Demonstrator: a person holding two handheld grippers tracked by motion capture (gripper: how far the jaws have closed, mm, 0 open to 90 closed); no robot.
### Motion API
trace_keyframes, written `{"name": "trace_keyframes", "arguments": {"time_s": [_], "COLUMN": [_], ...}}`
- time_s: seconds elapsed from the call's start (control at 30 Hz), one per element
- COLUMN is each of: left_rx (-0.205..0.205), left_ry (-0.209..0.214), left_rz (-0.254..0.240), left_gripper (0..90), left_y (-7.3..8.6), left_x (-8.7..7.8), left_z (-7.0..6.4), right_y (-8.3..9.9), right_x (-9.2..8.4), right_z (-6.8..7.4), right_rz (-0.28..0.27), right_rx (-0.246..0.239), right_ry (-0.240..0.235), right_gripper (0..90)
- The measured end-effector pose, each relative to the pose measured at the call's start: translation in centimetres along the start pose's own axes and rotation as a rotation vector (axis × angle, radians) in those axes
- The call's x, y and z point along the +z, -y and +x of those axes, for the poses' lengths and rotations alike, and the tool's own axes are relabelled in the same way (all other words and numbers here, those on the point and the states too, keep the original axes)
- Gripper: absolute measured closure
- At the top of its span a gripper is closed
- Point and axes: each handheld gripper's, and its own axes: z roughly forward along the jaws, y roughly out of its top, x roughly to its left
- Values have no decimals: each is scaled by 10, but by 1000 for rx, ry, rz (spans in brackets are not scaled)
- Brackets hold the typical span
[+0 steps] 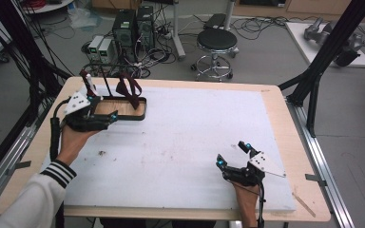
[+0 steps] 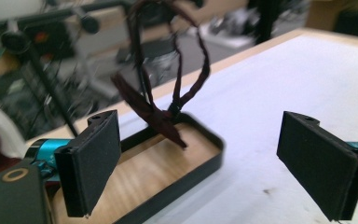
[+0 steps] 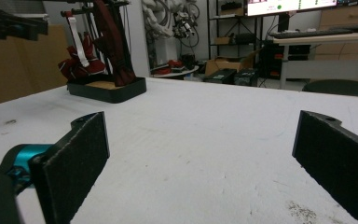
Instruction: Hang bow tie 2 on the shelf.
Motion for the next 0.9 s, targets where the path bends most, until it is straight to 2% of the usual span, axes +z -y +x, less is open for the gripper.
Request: {"name": "trace_keyframes", "arguments": {"time_s": [0.07, 0.17, 0.33, 0.6, 0.9], "left_rx": [14, 28, -28, -66, -95], "left_ry": [17, 23, 53, 42, 14], "left_rz": [-53, -99, -171, -219, -230], "left_gripper": [141, 140, 140, 140, 140], "left_y": [12, 28, 50, 77, 90], "left_x": [-11, -25, -44, -63, -67], "left_z": [-5, -11, -21, -29, -30], "right_y": [0, 0, 0, 0, 1], "right_x": [0, 0, 0, -1, -1], "right_z": [0, 0, 1, 2, 2], "right_rz": [-1, 2, -3, -6, -10], "right_rx": [1, 1, -6, -13, -20], "right_ry": [2, 5, 7, 7, 3], "right_gripper": [28, 28, 28, 28, 28]}}
